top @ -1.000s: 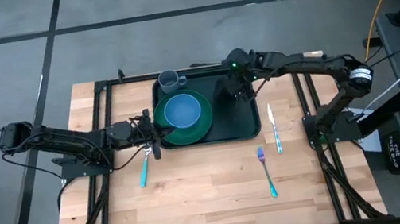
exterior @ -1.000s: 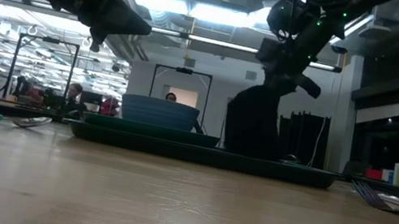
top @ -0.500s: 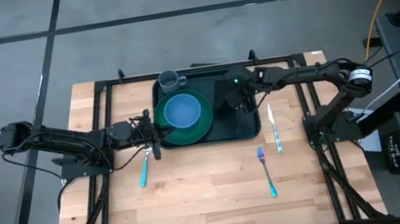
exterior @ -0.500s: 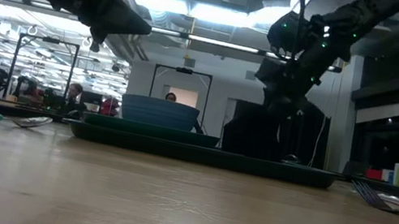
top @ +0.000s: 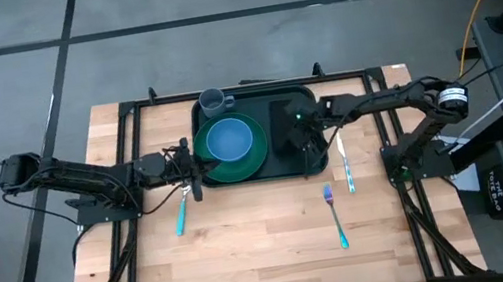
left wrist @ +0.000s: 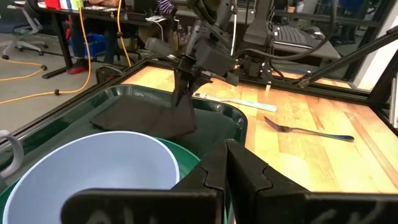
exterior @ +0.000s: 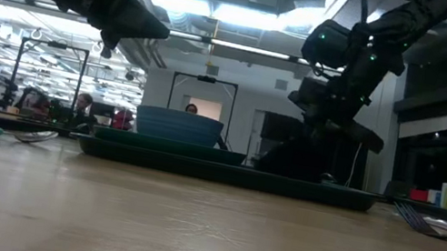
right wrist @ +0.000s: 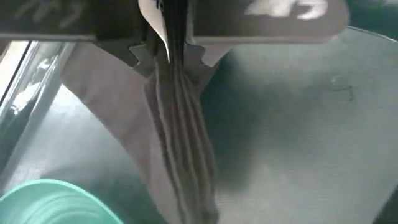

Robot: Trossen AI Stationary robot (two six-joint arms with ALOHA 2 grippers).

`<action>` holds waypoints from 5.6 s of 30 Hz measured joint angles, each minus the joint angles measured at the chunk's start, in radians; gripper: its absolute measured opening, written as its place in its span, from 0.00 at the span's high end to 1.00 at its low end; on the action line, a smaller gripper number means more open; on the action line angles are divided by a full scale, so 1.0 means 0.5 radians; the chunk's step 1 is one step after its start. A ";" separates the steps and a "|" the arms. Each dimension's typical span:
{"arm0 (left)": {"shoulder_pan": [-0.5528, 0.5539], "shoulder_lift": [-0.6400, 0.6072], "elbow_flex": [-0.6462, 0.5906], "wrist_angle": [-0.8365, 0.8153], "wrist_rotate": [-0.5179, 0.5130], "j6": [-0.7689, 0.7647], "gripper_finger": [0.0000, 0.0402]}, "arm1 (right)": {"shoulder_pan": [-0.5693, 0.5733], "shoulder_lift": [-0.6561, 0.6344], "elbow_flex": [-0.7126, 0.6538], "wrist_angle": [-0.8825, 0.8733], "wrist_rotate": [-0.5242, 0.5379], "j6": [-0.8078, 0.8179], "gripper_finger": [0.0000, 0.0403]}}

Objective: Set up tray
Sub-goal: Put the black napkin on the black tray to the right of the green plate, then put the blue fork on the black napkin

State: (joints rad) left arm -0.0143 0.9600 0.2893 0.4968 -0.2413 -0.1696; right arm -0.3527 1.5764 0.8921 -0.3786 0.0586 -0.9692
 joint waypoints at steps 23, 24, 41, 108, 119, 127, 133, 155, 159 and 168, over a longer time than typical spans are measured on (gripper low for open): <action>0.001 0.002 0.000 -0.002 0.000 -0.001 1.00 | -0.003 -0.002 -0.002 -0.034 -0.159 0.529 0.81; 0.000 0.002 0.000 -0.002 0.000 -0.001 1.00 | -0.003 -0.002 -0.002 -0.039 -0.173 0.565 0.81; 0.001 0.002 0.001 -0.001 0.000 -0.009 1.00 | -0.002 -0.003 -0.002 -0.050 -0.317 0.681 0.81; 0.002 0.002 0.001 -0.017 0.000 -0.020 0.99 | 0.006 0.153 0.305 -0.406 -0.552 0.938 0.53; 0.005 0.000 0.001 0.016 -0.092 -0.011 0.99 | 0.037 0.153 0.366 -0.458 -0.482 1.090 0.53; 0.094 -0.089 0.001 -0.030 0.125 0.149 0.99 | 0.136 0.153 0.607 -0.661 -0.223 1.202 0.64; 0.192 -0.316 0.002 -0.337 0.221 0.302 1.00 | 0.230 0.153 0.817 -0.813 -0.223 1.364 0.79; 0.284 -1.123 -0.286 -0.614 0.435 0.591 0.99 | 0.837 0.143 0.547 -0.484 0.524 2.260 0.99; 0.283 -1.209 -0.287 -0.774 0.540 0.591 0.99 | 0.941 0.116 0.432 -0.356 0.543 2.474 0.95; 0.283 -1.234 -0.287 -0.779 0.503 0.481 0.99 | 1.234 0.023 0.431 -0.607 0.618 3.218 0.99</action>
State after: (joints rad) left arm 0.1272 0.3431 0.1459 0.1074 0.0101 0.0710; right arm 0.2641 1.5878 1.1075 -0.6822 0.3678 0.6400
